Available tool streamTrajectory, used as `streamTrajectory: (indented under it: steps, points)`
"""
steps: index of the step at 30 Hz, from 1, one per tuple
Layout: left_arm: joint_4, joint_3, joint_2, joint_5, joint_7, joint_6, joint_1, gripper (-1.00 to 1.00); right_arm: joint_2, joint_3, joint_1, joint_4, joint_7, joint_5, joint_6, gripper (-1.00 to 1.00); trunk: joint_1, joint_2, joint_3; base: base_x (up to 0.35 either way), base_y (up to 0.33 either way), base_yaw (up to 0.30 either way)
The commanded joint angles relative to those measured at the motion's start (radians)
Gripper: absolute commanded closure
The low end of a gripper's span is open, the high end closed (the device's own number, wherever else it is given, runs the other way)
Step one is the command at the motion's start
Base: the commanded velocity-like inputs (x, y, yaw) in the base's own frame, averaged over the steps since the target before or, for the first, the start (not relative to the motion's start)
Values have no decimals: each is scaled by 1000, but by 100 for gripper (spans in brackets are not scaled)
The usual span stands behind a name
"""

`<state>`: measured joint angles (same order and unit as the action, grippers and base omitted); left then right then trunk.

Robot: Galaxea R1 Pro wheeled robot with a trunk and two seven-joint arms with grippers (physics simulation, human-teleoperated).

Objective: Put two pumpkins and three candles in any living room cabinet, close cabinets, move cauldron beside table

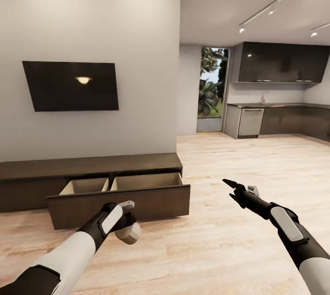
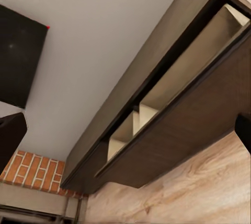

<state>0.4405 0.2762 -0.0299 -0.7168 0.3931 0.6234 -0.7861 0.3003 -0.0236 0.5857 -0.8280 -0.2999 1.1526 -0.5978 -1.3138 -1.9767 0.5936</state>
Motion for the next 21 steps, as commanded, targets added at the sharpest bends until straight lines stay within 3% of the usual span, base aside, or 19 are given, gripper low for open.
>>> streamTrajectory:
  steps: [1,5,21]
  points:
    - [1,8,0,-9,12,2,-1,100,0,-2,0,0,-2,2,-6,-100,4,7,-3,0,0,269]
    - [1,8,0,-9,12,2,-1,100,-1,-2,0,0,-2,1,-7,-100,19,35,-18,0,0,235]
    - [0,9,0,-8,12,2,-1,100,-2,-2,0,0,-1,5,-8,-100,81,147,-53,0,0,74]
